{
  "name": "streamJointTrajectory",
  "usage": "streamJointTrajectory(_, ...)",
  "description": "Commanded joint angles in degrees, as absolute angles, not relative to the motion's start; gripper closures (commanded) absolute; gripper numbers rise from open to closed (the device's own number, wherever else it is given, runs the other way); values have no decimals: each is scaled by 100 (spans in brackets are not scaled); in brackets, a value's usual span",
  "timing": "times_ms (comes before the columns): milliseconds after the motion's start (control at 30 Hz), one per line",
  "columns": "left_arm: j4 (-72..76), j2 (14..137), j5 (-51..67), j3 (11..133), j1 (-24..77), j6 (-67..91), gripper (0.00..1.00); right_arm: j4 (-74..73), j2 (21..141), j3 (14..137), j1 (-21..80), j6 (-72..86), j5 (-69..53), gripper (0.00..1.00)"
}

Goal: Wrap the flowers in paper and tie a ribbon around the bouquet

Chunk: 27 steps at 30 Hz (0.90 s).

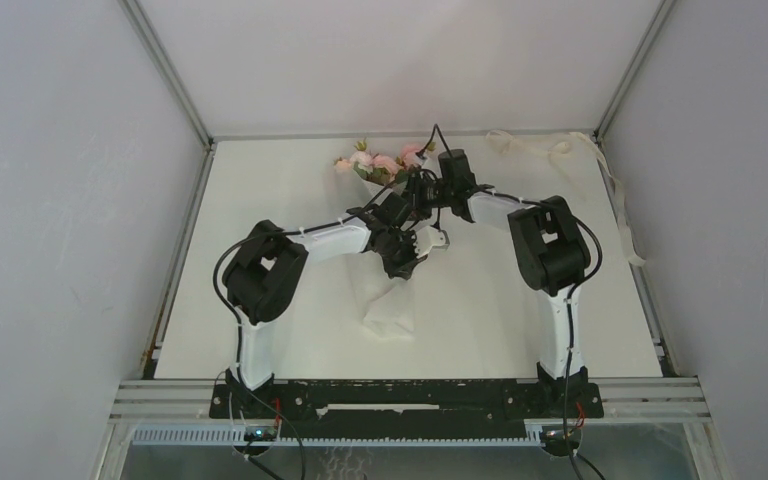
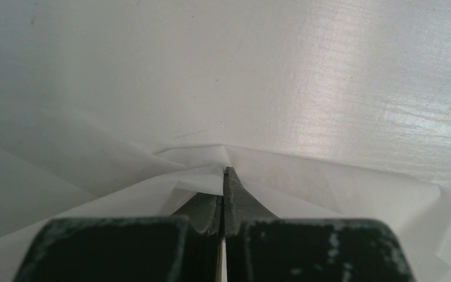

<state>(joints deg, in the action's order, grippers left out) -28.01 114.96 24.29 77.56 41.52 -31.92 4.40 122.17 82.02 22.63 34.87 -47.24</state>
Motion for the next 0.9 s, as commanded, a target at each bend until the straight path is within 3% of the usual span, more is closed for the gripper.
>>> streamJointTrajectory(0, -2921, 11667, 2292, 7525, 4192, -3342, 100, 763, 12143, 8072, 2171, 3531, -4727, 94)
streamJointTrajectory(33, -2954, 11654, 2296, 7550, 4189, -3329, 100, 787, 12144, 8042, 2138, 3549, -4721, 100)
streamJointTrajectory(133, -3137, 11567, 2368, 7744, 4168, -3171, 96, 896, 12175, 7992, 2040, 3618, -4715, 100)
streamJointTrajectory(300, -3631, 11191, 2487, 8165, 4174, -2941, 59, 1150, 12340, 7953, 1905, 3772, -4705, 100)
streamJointTrajectory(433, -4666, 10997, 2654, 8919, 4168, -2987, 41, 1279, 12465, 7934, 1853, 3859, -4672, 100)
streamJointTrajectory(533, -5625, 10871, 2897, 9551, 4081, -3051, 35, 1466, 12501, 7841, 1813, 3988, -4667, 100)
streamJointTrajectory(667, -5819, 10617, 3748, 9825, 3466, -2443, 32, 1665, 12458, 7702, 1747, 4117, -4652, 100)
streamJointTrajectory(767, -4792, 10518, 4066, 9449, 2758, -968, 31, 1709, 12431, 7656, 1754, 4122, -4649, 100)
streamJointTrajectory(867, -3711, 10664, 3495, 8925, 2320, 22, 27, 1782, 12442, 7647, 1767, 4175, -4670, 100)
